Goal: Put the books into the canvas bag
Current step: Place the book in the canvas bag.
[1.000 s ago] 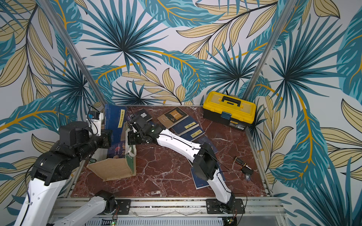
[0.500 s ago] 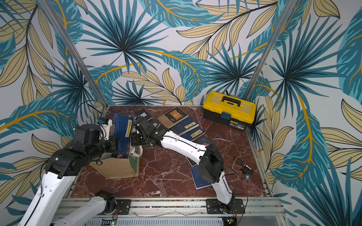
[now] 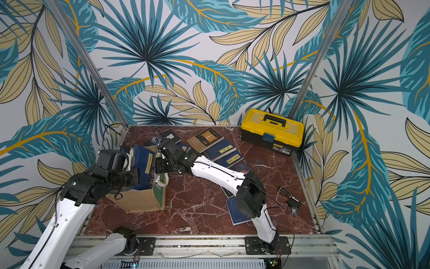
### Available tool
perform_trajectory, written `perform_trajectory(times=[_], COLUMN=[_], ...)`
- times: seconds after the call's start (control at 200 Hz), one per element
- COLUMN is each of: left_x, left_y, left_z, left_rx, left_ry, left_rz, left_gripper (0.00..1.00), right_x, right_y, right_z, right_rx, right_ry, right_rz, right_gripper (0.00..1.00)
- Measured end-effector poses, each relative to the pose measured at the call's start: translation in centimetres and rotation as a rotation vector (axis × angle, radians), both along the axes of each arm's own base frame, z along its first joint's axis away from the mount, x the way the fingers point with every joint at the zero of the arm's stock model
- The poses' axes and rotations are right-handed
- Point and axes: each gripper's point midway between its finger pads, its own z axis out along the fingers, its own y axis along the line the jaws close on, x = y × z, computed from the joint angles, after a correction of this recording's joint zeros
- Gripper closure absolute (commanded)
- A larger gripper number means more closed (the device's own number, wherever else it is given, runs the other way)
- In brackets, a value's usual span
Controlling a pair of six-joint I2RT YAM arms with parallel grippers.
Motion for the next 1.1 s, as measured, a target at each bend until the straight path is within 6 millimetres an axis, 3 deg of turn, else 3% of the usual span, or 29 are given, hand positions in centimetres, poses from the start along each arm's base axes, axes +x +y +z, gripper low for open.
perform_trajectory(times=[0.235,0.781,1.102], left_x=[0.1,2.2,3.9], left_y=[-0.8,-0.5,0.0], left_z=[-3.1,-3.4,-7.2], left_rx=[-0.03,-0.353,-0.468], left_ry=[0.138,0.179,0.286], left_rz=[-0.004,0.021,0.023], left_gripper=[0.99,1.0,0.99], right_x=[0.0,0.0,0.0], right_y=[0.0,0.3,0.1], right_z=[0.0,0.2,0.3], right_rx=[0.002,0.032,0.036], right_ry=[-0.005,-0.002,-0.01], right_rz=[0.007,0.028,0.023], right_gripper=[1.0,1.0,1.0])
